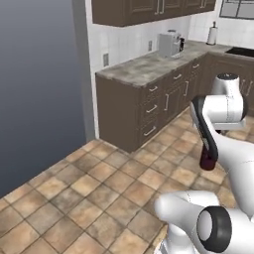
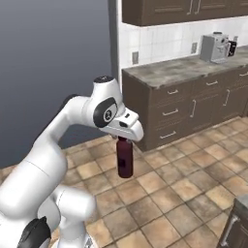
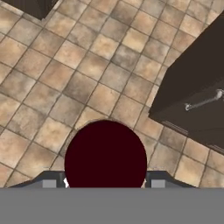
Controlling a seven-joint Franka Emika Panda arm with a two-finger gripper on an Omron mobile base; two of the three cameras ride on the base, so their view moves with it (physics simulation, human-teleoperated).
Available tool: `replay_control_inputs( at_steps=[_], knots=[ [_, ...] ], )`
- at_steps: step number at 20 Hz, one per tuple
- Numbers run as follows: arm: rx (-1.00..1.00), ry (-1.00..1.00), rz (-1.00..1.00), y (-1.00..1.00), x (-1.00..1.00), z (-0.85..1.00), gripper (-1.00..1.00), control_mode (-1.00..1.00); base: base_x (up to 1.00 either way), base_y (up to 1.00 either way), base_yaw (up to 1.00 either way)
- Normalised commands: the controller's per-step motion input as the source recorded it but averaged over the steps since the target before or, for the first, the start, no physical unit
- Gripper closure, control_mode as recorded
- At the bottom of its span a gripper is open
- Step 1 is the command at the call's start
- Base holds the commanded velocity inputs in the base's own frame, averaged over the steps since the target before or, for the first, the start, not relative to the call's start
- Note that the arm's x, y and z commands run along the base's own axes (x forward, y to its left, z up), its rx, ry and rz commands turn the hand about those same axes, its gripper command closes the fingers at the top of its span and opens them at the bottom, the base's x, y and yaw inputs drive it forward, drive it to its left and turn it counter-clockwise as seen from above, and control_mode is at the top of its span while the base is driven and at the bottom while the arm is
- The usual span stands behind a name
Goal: There is a wine glass and glass cup on the dining counter. Place the wine bottle next to the wine glass and the juice bottle next to the glass cup.
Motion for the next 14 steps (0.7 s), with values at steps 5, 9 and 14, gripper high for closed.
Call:
replay_control_inputs(
  at_steps=[5, 9, 14],
  knots=[
    [0.00, 0.00, 0.00, 0.00, 0.00, 0.00, 1.00, 1.00, 0.90, 0.05, -0.05],
    [0.00, 0.00, 0.00, 0.00, 0.00, 0.00, 1.00, 1.00, 0.61, 0.03, -0.40],
    [0.00, 0.00, 0.00, 0.00, 0.00, 0.00, 1.00, 1.00, 0.51, 0.06, -0.51]
  ],
)
